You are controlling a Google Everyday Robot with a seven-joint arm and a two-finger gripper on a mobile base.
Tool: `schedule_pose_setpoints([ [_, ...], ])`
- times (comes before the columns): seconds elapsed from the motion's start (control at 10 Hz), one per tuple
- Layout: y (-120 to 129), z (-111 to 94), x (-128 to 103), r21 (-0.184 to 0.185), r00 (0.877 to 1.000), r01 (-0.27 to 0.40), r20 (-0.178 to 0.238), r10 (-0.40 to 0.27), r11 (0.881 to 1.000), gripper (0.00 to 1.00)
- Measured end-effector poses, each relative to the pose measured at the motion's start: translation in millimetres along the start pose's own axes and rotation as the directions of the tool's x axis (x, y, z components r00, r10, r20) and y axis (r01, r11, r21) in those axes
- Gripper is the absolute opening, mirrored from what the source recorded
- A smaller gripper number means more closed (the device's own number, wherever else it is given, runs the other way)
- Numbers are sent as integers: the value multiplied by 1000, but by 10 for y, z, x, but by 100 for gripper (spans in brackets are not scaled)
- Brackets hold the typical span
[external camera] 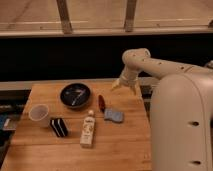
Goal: Knock the eraser over
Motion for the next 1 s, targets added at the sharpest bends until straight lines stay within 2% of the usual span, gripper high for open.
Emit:
schedule_pose_setpoints([
  [1.0, 0, 0, 0, 0, 1000, 0, 0, 0, 1000, 80],
])
